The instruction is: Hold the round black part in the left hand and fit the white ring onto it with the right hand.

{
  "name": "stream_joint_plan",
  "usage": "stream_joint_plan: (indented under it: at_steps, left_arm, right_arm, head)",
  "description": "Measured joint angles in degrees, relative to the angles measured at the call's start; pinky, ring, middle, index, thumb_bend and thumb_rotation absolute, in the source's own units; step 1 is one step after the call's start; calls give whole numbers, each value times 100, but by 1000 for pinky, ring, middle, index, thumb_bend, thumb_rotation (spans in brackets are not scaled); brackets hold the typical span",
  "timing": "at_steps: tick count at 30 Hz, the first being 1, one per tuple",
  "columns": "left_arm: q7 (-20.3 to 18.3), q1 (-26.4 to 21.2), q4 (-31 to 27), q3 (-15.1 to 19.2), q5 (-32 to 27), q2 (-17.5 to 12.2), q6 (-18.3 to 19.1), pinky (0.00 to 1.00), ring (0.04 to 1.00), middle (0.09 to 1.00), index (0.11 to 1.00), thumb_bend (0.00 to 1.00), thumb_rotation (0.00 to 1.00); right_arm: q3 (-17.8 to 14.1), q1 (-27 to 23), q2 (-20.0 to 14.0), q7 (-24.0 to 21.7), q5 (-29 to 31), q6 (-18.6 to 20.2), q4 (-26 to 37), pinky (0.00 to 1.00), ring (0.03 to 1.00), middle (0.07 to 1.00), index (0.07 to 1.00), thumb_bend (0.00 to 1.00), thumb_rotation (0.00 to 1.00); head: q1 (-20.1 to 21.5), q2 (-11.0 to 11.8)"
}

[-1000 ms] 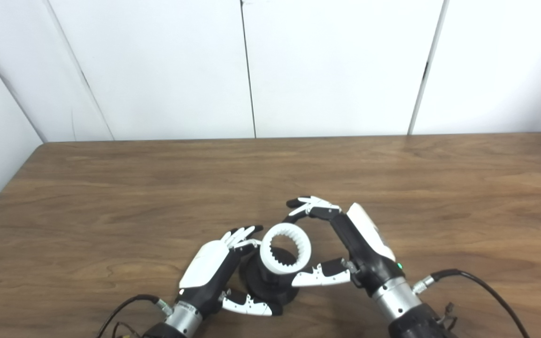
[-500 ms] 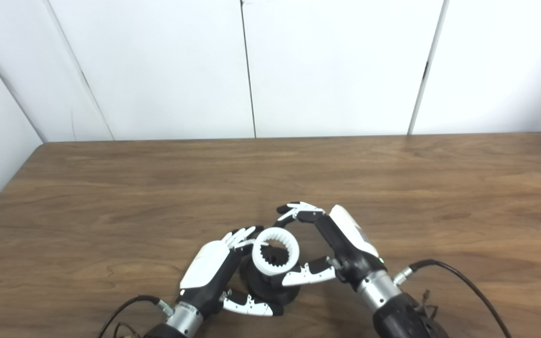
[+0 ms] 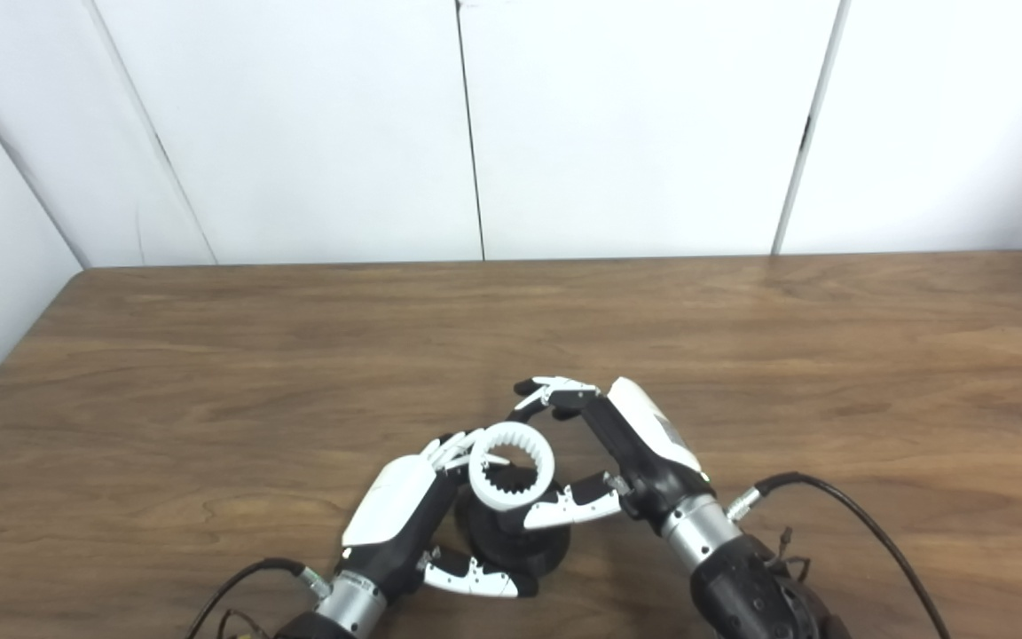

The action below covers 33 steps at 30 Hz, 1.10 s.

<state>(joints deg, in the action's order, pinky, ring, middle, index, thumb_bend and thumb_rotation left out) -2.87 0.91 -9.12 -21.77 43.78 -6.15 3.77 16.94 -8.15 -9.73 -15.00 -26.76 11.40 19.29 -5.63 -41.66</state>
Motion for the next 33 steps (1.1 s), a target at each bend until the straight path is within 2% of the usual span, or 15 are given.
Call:
stream_joint_plan:
  at_steps: [21, 33]
  left_arm:
    - [-11, -7, -4, 10, 0, -2, 11, 965, 958, 949, 611, 846, 307]
    - [-9, -13, -5, 18, 3, -5, 11, 957, 957, 948, 611, 848, 301]
  right_arm:
    - [-1, 6, -382, -308, 43, 67, 233, 791, 889, 819, 480, 523, 148]
    - [6, 91, -397, -379, 34, 78, 235, 809, 891, 820, 480, 523, 147]
  head:
    - [26, -79]
    - [-9, -114]
